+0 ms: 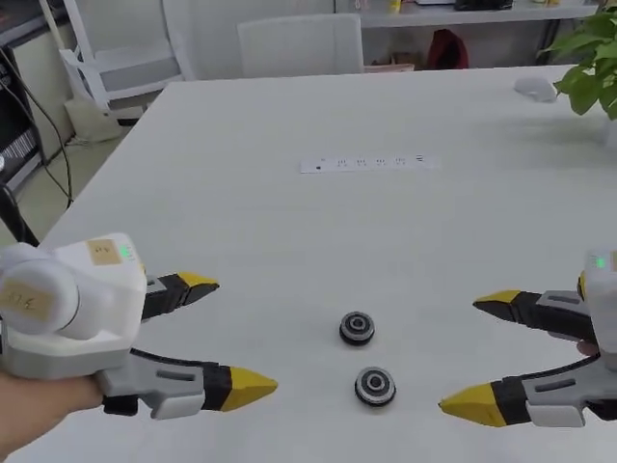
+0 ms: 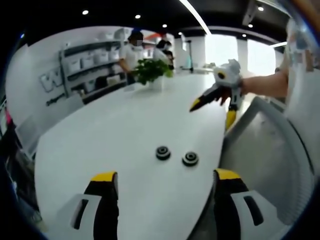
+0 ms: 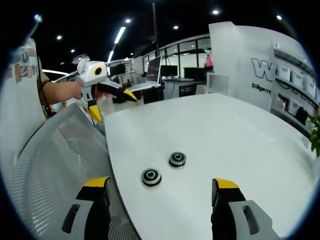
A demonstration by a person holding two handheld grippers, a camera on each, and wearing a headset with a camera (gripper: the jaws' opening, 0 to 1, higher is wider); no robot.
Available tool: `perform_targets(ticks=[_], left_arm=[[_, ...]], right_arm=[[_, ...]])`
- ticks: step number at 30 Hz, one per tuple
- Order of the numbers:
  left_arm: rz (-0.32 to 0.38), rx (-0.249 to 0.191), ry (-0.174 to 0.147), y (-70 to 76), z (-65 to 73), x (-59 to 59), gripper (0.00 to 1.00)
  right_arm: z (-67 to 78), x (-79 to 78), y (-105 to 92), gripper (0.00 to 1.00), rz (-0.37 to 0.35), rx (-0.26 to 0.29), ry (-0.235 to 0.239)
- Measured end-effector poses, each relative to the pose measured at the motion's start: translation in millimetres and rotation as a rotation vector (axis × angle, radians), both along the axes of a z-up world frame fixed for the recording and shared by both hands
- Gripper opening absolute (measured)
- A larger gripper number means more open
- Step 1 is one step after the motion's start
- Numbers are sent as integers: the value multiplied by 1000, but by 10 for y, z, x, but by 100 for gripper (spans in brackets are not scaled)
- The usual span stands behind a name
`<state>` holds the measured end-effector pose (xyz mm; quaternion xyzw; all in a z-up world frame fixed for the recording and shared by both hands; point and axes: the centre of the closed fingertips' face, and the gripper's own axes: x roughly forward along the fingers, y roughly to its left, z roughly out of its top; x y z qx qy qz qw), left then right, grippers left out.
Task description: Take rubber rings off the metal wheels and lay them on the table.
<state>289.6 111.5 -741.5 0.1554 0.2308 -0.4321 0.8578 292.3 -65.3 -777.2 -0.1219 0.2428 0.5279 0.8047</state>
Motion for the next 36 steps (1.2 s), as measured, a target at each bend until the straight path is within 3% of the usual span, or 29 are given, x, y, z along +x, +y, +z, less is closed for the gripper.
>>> perform_targets(ticks=[9,24,36], left_arm=[[-34,21,-5,-91,-53,51,78],[-79,16,16,-255,-161,100,75],[-123,46,34,-349,-326,123,74]], right_arm=[[-101,7,39,79,13,-9,11],[-250,42,52,71,24,-28,17],[-312,36,191,66,52,-13,32]])
